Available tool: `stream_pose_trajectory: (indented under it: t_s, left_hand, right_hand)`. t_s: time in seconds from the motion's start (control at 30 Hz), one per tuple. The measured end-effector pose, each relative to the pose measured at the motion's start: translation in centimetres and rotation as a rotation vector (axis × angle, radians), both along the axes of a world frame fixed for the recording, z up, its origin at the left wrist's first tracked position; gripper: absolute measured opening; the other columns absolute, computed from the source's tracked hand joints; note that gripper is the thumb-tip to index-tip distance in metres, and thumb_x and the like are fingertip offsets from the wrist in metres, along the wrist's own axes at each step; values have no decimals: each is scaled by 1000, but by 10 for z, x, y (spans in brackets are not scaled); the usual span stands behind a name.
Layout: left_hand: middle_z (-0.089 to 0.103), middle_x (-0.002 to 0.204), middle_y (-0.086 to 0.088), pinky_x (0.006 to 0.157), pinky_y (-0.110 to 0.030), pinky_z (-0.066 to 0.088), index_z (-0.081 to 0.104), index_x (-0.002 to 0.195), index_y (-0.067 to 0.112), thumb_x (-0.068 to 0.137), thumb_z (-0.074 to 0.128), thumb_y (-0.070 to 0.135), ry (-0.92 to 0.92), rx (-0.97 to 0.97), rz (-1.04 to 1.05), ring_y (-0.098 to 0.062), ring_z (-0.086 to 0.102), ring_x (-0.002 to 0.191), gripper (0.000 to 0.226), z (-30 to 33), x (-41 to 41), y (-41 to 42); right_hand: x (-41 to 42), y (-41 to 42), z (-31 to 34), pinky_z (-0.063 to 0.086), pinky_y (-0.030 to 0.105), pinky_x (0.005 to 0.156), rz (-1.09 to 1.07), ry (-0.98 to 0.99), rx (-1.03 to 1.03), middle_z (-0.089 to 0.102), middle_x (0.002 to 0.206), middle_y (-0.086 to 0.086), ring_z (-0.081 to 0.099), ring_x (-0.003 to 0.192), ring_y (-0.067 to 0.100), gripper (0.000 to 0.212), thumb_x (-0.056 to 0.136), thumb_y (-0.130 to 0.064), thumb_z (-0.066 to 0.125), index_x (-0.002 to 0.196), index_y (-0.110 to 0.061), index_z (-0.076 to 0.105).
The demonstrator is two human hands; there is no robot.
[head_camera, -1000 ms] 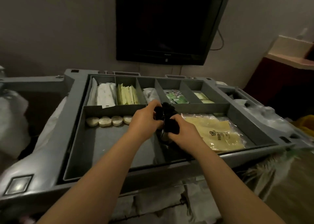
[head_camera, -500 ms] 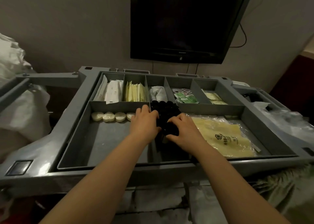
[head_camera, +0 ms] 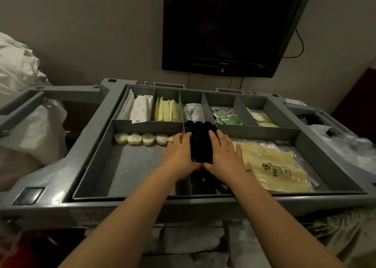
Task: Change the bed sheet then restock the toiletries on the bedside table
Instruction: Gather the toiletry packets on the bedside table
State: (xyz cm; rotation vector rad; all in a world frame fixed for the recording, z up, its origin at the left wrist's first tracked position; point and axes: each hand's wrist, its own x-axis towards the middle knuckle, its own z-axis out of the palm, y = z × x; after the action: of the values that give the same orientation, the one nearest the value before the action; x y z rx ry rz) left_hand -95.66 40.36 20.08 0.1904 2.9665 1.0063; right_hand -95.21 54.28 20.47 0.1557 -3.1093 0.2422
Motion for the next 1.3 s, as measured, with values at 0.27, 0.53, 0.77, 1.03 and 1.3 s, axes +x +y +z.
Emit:
stream_pose_trajectory:
  t_s: [0.27, 0.53, 0.77, 1.03, 1.3]
  left_hand:
    - [27, 147, -11, 109, -44, 32, 23, 145, 18, 80, 68, 36, -17, 2, 65, -31, 30, 134, 81, -1, -3, 5]
    - [29, 148, -9, 112, -36, 25, 45, 137, 12, 92, 54, 32, 187, -26, 270, -24, 24, 138, 50, 25, 36, -94]
    - [45, 138, -5, 104, -37, 33, 48, 132, 21, 88, 53, 30, 228, -289, 862, -26, 38, 127, 46, 38, 169, -327]
    - [49, 129, -4, 98, -43, 42, 50, 132, 23, 95, 45, 33, -421, -309, 1284, -25, 45, 118, 39, 12, 417, -513]
    - [45, 135, -6, 101, -43, 38, 39, 139, 17, 95, 46, 32, -312, -261, 1479, -28, 39, 125, 46, 32, 469, -655]
  right_hand:
    - [8, 1, 12, 6, 48, 116, -7, -52, -70, 0, 159, 1, -1, 146, 24, 85, 86, -37, 59, 150, -27, 4]
    - [11, -118, 64, 19, 47, 114, 289, 86, -167, 25, 154, 2, 18, 142, 25, 71, 88, -35, 56, 148, -23, 21]
    - [79, -365, 89, 29, 42, 109, 850, 135, -232, 39, 146, 3, 33, 133, 25, 51, 92, -33, 53, 140, -22, 40]
    - [244, -623, 64, 41, 39, 97, 1407, -16, -298, 49, 136, 5, 45, 123, 28, 48, 93, -32, 51, 139, -26, 41]
    - [280, -754, -29, 41, 44, 102, 1486, -356, -12, 41, 141, 5, 42, 126, 28, 52, 94, -31, 51, 143, -30, 32]
